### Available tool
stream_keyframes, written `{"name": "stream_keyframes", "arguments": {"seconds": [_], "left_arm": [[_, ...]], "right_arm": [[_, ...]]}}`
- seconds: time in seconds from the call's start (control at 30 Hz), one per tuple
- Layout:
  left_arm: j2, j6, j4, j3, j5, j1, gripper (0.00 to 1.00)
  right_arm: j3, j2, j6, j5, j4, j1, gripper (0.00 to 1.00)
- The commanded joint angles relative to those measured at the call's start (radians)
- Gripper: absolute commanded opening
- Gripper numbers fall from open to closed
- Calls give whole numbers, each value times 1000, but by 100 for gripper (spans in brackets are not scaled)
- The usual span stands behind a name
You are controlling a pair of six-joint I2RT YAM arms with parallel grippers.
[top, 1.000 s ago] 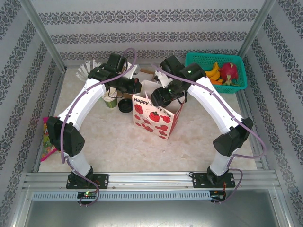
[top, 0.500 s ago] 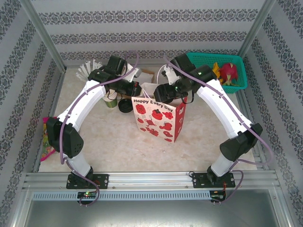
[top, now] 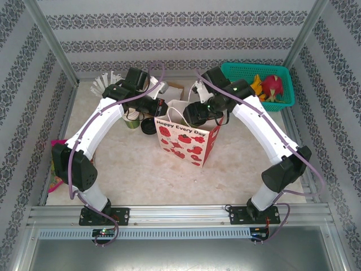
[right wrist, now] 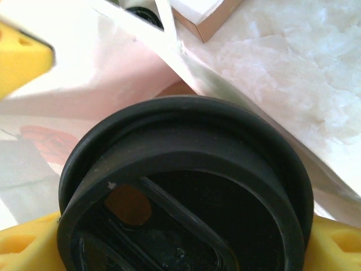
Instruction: Pack the takeout coffee
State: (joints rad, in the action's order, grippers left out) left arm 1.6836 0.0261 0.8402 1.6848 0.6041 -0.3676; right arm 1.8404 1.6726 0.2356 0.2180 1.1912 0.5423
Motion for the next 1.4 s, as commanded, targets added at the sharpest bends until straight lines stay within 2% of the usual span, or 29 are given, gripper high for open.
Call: {"name": "stream_keyframes", "arguments": {"seconds": [0.0, 0.2, 0.37, 0.5, 0.73, 0.97, 1.37], "left_arm": [[-27, 2, -39, 13, 35, -9, 0], [-6, 87, -38, 48, 12, -8, 0], [11, 164, -32, 73, 0, -8, 0], [21, 200, -43, 73, 3, -8, 0], [32, 209, -40, 79, 23, -7, 0], [38, 221, -51, 67, 59, -7, 0], [54, 153, 12, 113, 33, 17, 0]], "right_arm": [[-14, 46, -96, -88, 102, 30, 60], [57, 108, -209, -124, 192, 75, 60], [66, 128, -299, -100, 228, 114, 59], [77, 152, -302, -94, 240, 133, 59], [114, 185, -182, -188, 249, 121, 59], [131, 237, -128, -171, 230, 129, 59], [43, 209, -281, -141, 251, 101, 58]]}}
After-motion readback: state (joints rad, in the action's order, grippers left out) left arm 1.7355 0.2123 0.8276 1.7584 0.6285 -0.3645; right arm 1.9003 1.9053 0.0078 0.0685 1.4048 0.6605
